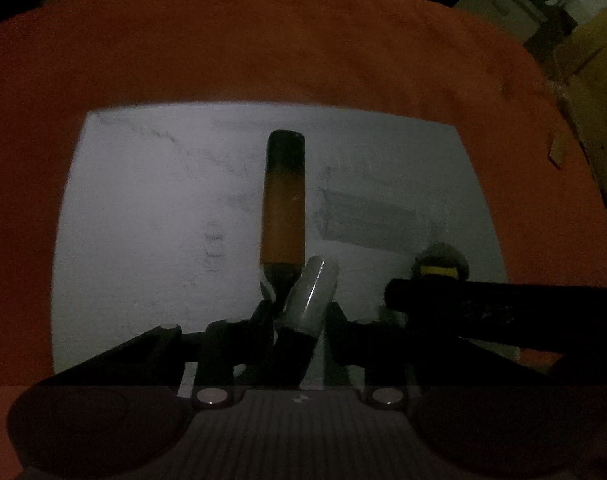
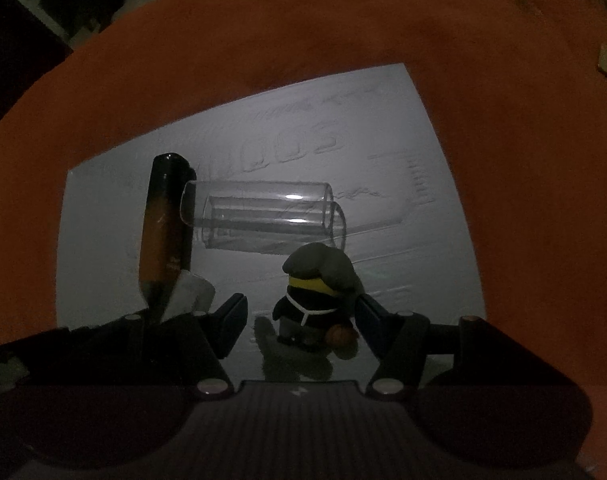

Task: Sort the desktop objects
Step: 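Lift the vial with the left gripper while the right gripper lifts the figurine, then carry the vial and figurine over the box with both grippers, then lower the vial and figurine into the box and open both grippers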

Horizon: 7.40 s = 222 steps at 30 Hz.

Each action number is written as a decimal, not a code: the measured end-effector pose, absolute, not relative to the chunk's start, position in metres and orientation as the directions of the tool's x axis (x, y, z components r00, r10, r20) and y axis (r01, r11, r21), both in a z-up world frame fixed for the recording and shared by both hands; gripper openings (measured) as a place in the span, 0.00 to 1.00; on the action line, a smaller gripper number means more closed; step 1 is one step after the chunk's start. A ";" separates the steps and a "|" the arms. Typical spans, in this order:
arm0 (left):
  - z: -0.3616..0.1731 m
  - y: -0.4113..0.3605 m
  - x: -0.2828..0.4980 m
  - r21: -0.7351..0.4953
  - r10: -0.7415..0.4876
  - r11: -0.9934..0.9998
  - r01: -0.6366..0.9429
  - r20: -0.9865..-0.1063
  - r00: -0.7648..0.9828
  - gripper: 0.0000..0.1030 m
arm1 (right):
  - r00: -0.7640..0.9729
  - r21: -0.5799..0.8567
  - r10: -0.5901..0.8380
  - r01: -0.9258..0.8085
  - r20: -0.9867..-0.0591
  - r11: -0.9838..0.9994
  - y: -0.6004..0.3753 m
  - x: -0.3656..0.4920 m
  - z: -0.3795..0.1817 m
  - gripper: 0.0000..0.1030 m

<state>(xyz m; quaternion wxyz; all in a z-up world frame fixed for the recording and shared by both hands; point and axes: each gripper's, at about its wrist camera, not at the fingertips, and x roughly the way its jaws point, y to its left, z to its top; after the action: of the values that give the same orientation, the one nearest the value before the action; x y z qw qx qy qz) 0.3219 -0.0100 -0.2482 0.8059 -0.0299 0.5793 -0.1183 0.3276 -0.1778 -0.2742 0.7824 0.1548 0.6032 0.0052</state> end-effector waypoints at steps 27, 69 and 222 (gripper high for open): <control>-0.256 0.004 0.326 -0.263 -0.304 0.947 0.183 -0.917 0.258 0.17 | 0.295 0.130 0.112 0.042 -0.949 0.991 -0.156 0.325 -0.275 0.43; -0.253 -0.004 0.316 -0.229 -0.294 0.946 0.231 -0.904 0.310 0.21 | 0.299 0.151 0.133 0.039 -0.945 0.988 -0.188 0.319 -0.255 0.43; -0.271 0.006 0.101 -0.209 -0.238 0.928 0.309 -0.970 0.058 0.17 | 0.117 0.046 0.105 -0.426 -0.987 0.904 -0.120 0.076 -0.286 0.45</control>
<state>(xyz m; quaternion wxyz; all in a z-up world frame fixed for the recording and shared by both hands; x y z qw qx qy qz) 0.1011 0.0061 -0.2712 0.7270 0.0271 0.6598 -0.1881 0.0764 -0.1201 -0.2864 0.7369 -0.1252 0.6394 0.1801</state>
